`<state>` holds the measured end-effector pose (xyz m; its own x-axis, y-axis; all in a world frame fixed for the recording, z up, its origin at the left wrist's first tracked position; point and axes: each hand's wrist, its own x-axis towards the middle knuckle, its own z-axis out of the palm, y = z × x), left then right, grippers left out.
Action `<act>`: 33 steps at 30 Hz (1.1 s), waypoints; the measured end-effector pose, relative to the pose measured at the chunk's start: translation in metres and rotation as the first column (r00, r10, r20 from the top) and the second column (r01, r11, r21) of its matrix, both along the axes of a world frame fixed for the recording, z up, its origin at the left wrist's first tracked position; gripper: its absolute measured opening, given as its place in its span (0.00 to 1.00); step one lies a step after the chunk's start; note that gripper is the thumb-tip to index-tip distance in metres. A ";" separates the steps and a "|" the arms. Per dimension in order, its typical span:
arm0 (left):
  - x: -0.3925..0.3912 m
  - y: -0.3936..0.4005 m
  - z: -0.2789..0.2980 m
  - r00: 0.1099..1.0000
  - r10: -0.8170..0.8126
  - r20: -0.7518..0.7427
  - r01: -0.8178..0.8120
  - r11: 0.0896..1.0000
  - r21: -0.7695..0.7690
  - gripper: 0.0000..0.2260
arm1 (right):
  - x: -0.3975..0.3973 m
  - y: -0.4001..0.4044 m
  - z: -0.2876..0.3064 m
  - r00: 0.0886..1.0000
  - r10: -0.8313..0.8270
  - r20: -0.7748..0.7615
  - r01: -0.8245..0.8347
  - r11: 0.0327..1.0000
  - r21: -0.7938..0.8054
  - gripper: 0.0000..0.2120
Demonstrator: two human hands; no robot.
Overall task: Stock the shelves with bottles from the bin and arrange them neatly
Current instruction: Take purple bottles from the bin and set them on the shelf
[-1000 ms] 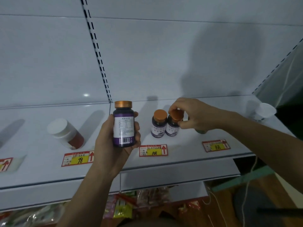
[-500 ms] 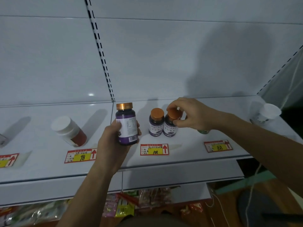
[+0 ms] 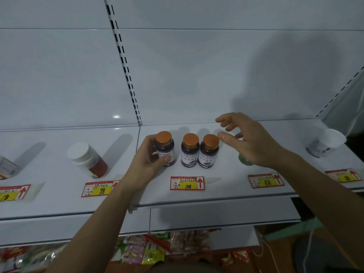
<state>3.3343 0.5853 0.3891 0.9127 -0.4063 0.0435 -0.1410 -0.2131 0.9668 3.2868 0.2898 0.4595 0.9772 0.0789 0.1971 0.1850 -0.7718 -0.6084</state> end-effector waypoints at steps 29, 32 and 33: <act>-0.087 0.233 0.121 0.789 0.142 0.598 -0.611 0.284 0.739 0.38 | 0.036 0.187 0.042 0.855 0.517 -0.031 -0.462 0.734 -0.498 0.42; -0.110 0.289 0.134 0.790 0.172 0.588 -0.612 0.179 0.770 0.40 | 0.035 0.273 0.058 0.790 0.613 -0.031 -0.523 0.645 -0.557 0.43; -0.119 0.310 0.136 0.790 0.183 0.585 -0.611 0.150 0.778 0.40 | 0.034 0.303 0.063 0.770 0.637 -0.035 -0.538 0.619 -0.572 0.43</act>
<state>3.2154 0.8951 0.5252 0.9716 0.0635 0.2280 0.0713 -0.9971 -0.0259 3.3206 0.5929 0.5230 0.6425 0.7619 0.0827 0.7663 -0.6393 -0.0638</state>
